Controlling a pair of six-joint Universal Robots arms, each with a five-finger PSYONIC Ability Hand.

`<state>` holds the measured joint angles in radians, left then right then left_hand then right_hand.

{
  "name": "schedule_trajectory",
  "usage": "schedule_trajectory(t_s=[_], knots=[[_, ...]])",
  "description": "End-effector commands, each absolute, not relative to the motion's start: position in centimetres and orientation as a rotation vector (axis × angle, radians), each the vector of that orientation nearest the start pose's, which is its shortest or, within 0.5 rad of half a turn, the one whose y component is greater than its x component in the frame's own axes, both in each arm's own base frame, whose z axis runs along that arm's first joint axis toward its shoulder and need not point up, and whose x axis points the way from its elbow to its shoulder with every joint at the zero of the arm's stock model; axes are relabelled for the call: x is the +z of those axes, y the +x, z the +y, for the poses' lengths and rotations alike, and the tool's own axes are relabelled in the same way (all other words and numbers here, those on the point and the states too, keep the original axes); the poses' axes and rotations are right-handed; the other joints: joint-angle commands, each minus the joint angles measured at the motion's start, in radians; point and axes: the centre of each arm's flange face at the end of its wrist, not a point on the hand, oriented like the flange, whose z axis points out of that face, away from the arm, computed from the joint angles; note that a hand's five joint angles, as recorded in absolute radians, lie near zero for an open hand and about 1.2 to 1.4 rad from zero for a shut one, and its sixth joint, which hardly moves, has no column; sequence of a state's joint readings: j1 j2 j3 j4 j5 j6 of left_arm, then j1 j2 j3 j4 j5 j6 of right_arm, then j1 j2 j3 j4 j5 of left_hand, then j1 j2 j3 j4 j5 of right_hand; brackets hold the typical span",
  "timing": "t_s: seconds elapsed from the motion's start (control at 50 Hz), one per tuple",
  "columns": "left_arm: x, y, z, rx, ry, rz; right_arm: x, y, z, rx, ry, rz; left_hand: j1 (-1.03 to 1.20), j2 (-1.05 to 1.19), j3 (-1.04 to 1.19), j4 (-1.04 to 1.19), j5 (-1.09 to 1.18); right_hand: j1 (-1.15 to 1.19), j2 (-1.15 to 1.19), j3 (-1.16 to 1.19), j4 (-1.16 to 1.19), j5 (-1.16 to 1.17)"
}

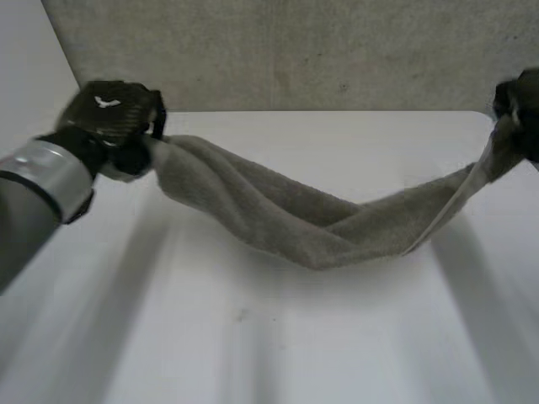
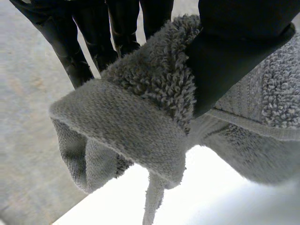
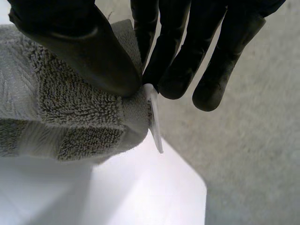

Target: Fold the towel.

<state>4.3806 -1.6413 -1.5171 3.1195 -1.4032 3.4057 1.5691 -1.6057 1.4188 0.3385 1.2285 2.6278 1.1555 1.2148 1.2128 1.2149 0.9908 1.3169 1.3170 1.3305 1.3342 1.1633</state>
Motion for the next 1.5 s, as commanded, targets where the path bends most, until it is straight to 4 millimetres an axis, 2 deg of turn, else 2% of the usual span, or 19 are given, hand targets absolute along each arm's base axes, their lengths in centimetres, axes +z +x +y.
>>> schedule_trajectory(t_s=[0.02, 0.12, 0.16, 0.18, 0.22, 0.28, 0.32, 0.44, 0.56, 0.6, 0.62, 0.64, 0.7, 0.86, 0.96, 1.08, 1.22, 1.34, 1.5], knots=[[30.6, -22.1, -24.9, -2.171, 0.867, 2.390, 36.1, 16.3, -26.2, -2.086, -1.023, 2.233, 0.241, 0.181, 0.183, 0.181, 0.231, 0.079, 0.079, 0.066, 0.062, 0.058], [27.7, -20.9, -25.8, -1.976, 0.867, 2.597, 32.6, 16.5, -27.1, -1.882, -1.173, 2.350, 0.241, 0.181, 0.183, 0.181, 0.231, 0.079, 0.079, 0.066, 0.062, 0.058], [24.3, -20.4, -27.3, -1.809, 0.852, 2.749, 29.8, 16.8, -28.7, -1.748, -1.267, 2.408, 0.241, 0.181, 0.183, 0.181, 0.231, 0.079, 0.079, 0.066, 0.062, 0.058], [24.3, -20.4, -27.3, -1.808, 0.852, 2.750, 29.8, 16.8, -28.7, -1.748, -1.268, 2.408, 0.241, 0.181, 0.183, 0.181, 0.231, 0.079, 0.079, 0.066, 0.062, 0.058], [21.6, -20.3, -28.6, -1.694, 0.833, 2.833, 28.0, 17.7, -29.6, -1.669, -1.310, 2.406, 0.241, 0.181, 0.183, 0.181, 0.231, 0.079, 0.079, 0.066, 0.062, 0.058], [20.6, -20.4, -29.2, -1.658, 0.831, 2.864, 25.9, 18.6, -30.9, -1.586, -1.287, 2.421, 0.241, 0.181, 0.183, 0.181, 0.231, 0.079, 0.079, 0.066, 0.062, 0.058], [18.6, -20.6, -31.0, -1.614, 0.815, 2.897, 24.7, 18.9, -31.9, -1.565, -1.258, 2.426, 0.241, 0.181, 0.183, 0.181, 0.231, 0.079, 0.079, 0.066, 0.062, 0.058], [16.0, -21.7, -35.0, -1.648, 0.799, 2.901, 21.3, 19.9, -35.6, -1.676, -1.102, 2.428, 0.241, 0.181, 0.183, 0.181, 0.231, 0.079, 0.079, 0.066, 0.062, 0.058], [14.6, -22.4, -37.5, -1.692, 0.722, 2.892, 19.9, 20.6, -36.6, -1.761, -1.036, 2.459, 0.171, 0.111, 0.113, 0.111, 0.161, 0.079, 0.079, 0.066, 0.062, 0.058], [14.1, -22.4, -38.6, -1.700, 0.690, 2.866, 19.3, 21.0, -36.7, -1.800, -1.030, 2.459, -0.249, -0.308, -0.306, -0.309, -0.259, 0.079, 0.079, 0.066, 0.062, 0.058], [14.1, -22.4, -38.6, -1.700, 0.690, 2.865, 19.3, 21.0, -36.7, -1.801, -1.030, 2.459, -0.252, -0.311, -0.309, -0.311, -0.262, 0.079, 0.079, 0.066, 0.062, 0.058], [14.2, -22.4, -38.7, -1.707, 0.684, 2.859, 19.1, 21.4, -36.5, -1.803, -1.040, 2.449, -0.621, -0.681, -0.679, -0.681, -0.631, 0.079, 0.079, 0.066, 0.062, 0.058], [14.8, -22.7, -38.4, -1.723, 0.693, 2.852, 18.8, 21.8, -36.1, -1.790, -1.051, 2.447, -0.792, -0.851, -0.850, -0.852, -0.802, 0.079, 0.079, 0.066, 0.062, 0.058], [18.7, -23.1, -34.8, -1.836, 0.743, 2.784, 18.1, 21.7, -35.5, -1.755, -1.059, 2.461, -0.792, -0.852, -0.850, -0.852, -0.802, 0.079, 0.079, 0.066, 0.062, 0.058], [19.5, -22.8, -32.7, -1.953, 0.763, 2.691, 17.8, 21.7, -35.4, -1.741, -1.061, 2.466, -0.731, -0.790, -0.788, -0.790, -0.741, 0.079, 0.079, 0.066, 0.062, 0.058], [18.5, -22.8, -31.8, -2.072, 0.814, 2.542, 17.7, 21.7, -35.3, -1.737, -1.062, 2.468, -0.467, -0.527, -0.525, -0.527, -0.477, 0.079, 0.079, 0.066, 0.062, 0.058], [15.6, -22.5, -30.3, -1.904, 1.015, 2.460, 17.3, 21.6, -35.1, -1.720, -1.068, 2.476, -0.384, -0.444, -0.442, -0.444, -0.394, 0.079, 0.079, 0.066, 0.062, 0.058], [14.5, -22.4, -29.4, -1.839, 1.108, 2.418, 17.0, 21.6, -35.1, -1.718, -1.077, 2.478, -0.387, -0.446, -0.444, -0.447, -0.397, 0.079, 0.079, 0.066, 0.062, 0.058], [13.5, -22.6, -30.4, -1.833, 1.129, 2.396, 16.8, 21.6, -35.0, -1.710, -1.085, 2.482, -0.625, -0.684, -0.682, -0.684, -0.635, 0.079, 0.079, 0.066, 0.062, 0.058]])
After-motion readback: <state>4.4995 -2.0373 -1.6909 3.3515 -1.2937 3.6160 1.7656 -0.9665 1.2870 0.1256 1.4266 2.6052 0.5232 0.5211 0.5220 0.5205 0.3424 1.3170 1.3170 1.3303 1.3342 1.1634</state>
